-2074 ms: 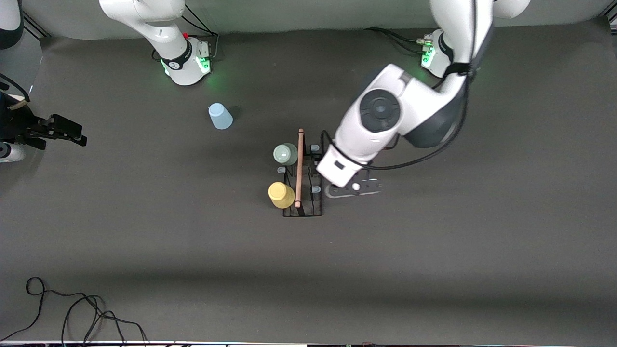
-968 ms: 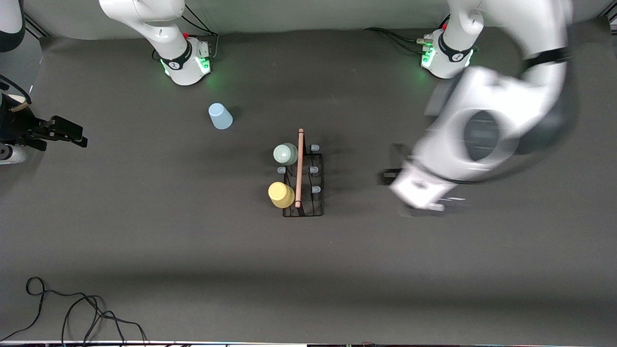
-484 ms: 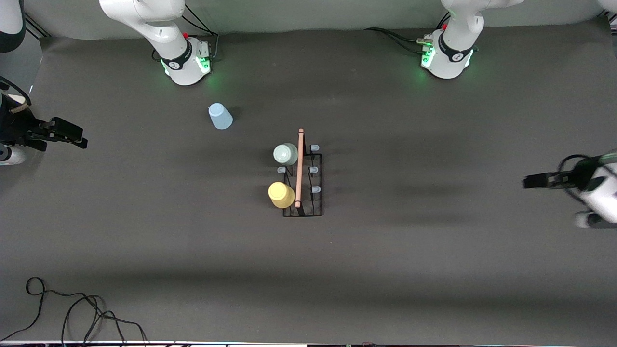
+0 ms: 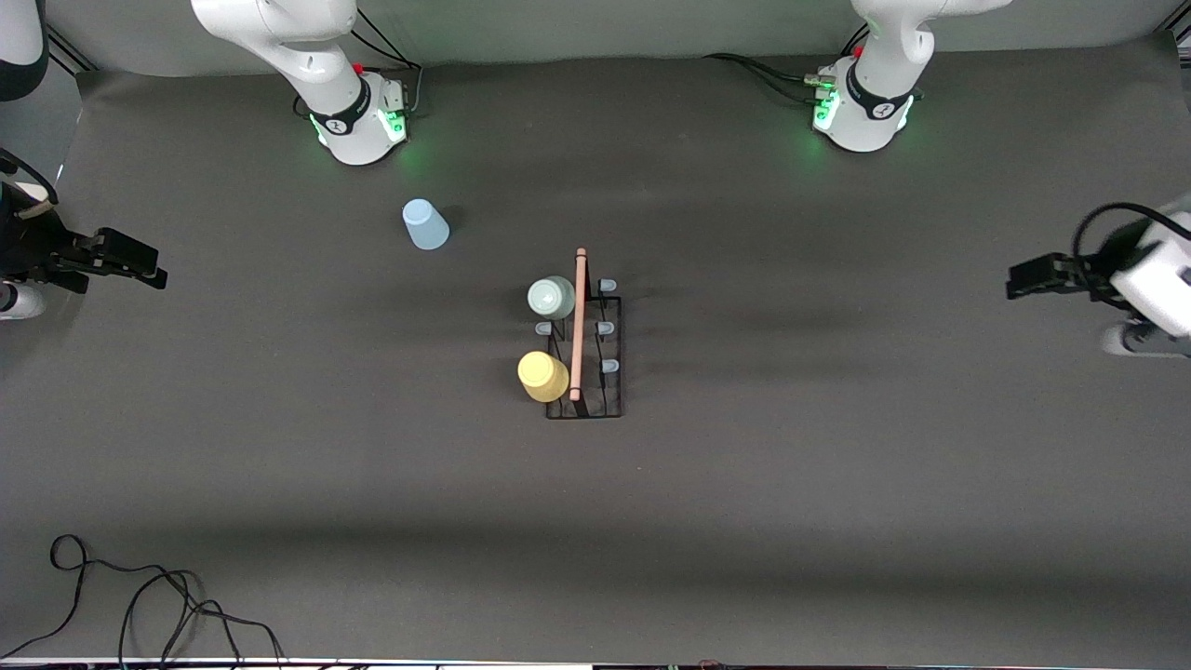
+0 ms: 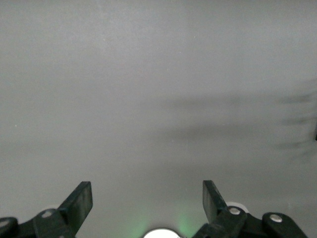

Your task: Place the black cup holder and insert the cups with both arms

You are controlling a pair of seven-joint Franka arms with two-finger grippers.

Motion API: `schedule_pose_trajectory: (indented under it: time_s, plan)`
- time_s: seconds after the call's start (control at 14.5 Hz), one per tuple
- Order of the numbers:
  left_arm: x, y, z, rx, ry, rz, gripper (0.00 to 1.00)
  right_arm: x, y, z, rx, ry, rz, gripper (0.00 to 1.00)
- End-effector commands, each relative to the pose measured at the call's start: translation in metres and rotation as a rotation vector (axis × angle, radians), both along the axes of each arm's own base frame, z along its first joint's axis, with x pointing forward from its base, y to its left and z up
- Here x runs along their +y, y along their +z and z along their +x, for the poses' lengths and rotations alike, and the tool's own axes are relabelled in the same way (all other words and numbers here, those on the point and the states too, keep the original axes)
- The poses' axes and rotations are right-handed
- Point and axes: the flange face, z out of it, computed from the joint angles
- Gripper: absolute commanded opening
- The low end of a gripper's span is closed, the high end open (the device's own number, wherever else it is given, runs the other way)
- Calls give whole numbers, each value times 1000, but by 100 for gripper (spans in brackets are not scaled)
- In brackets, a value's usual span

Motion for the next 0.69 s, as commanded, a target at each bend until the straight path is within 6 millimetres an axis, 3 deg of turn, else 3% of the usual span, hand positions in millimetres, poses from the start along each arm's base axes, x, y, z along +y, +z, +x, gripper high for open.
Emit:
schedule_pose_trajectory:
  time_s: [0.0, 0.62]
  plan:
    - [10, -8, -21, -17, 13, 22, 99, 1, 3, 2, -11, -20, -9, 100]
    - [10, -8, -20, -27, 11, 21, 99, 1, 4, 2, -12, -18, -9, 100]
